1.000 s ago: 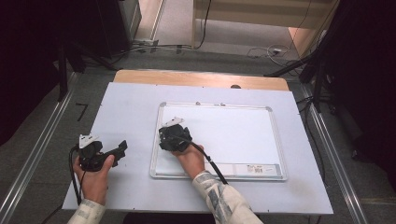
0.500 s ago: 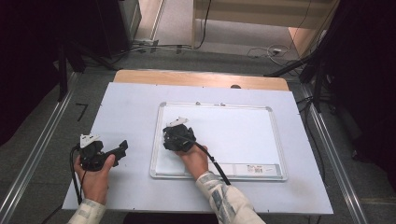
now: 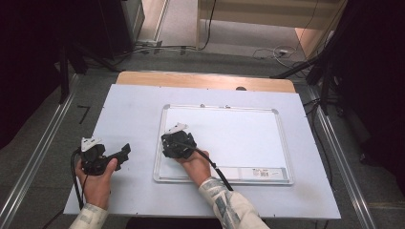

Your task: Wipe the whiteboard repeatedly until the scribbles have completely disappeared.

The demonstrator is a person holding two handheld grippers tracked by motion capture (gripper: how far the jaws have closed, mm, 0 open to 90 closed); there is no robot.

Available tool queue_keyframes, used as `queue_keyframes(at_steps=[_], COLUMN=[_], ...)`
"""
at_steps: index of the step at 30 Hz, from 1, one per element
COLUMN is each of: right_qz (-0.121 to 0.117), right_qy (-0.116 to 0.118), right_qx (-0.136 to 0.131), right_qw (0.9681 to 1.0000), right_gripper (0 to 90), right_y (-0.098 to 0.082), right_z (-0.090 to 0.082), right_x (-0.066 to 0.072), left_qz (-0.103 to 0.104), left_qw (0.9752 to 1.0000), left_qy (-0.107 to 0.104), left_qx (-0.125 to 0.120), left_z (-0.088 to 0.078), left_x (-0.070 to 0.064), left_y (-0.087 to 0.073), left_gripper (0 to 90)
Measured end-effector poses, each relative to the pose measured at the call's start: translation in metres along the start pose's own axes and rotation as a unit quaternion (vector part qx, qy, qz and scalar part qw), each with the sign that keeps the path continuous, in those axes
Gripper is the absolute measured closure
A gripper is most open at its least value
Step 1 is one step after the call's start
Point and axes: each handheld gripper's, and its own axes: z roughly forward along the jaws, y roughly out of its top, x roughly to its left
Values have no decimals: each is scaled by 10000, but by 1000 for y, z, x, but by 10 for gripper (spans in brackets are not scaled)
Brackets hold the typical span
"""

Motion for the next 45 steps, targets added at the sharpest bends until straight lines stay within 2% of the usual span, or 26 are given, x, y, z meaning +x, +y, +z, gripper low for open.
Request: queue_keyframes(at_steps=[10, 25, 36, 45], right_qz=[193, 479, 704, 667], right_qy=[-204, -438, -633, -626], right_qx=[11, 8, 37, 8], right_qw=[9996, 9979, 9955, 9958], right_gripper=[378, 378, 379, 379], right_y=[16, 32, 41, 47], right_z=[16, 32, 40, 46], right_x=[-34, -72, -92, -88], left_qz=[-82, -120, -122, -104], left_qw=[10000, 9999, 9999, 9999], left_qy=[29, 30, 46, 8], left_qx=[-26, -13, -2, 24], left_z=[-3, -2, -3, 1], left_x=[5, 6, 6, 3], left_y=[0, -1, -2, 0], left_gripper=[84, 83, 84, 83])
